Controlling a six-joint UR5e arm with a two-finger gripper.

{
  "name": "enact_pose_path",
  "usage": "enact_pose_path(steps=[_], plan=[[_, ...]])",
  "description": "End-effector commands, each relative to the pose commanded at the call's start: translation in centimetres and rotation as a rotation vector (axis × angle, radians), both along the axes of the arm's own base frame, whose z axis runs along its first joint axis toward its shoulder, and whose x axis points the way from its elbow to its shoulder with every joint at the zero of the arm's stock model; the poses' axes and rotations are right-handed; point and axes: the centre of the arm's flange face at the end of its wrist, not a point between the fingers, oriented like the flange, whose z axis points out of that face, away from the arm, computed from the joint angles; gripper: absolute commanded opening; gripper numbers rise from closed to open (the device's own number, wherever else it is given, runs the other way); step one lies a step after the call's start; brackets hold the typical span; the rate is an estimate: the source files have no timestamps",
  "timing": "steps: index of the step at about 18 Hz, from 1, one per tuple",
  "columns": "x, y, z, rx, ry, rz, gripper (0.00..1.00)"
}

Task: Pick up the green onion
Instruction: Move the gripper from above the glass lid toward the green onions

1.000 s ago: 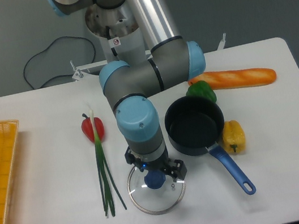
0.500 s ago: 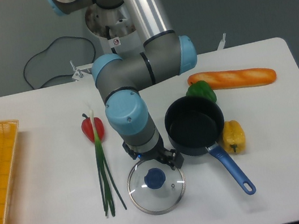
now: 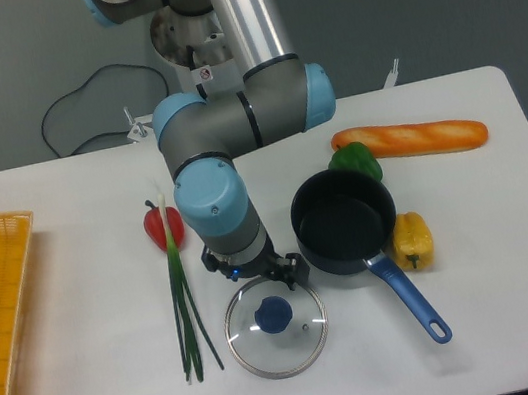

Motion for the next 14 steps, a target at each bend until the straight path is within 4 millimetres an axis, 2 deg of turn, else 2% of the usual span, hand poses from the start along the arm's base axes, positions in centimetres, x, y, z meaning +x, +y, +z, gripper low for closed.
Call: enact_pose_path(steps=[5,9,11,14], plan=[[0.0,0.1,-0.1,0.01,0.005,0.027,1.0],[0.3,0.4,-1.2,-0.009,-0.003,0.02,1.0],[1.3,1.0,-1.8,-0.027,0.002,-0.002,1.0],[1.5,1.1,-1.9,-0.024,0.003,-0.004,1.0]])
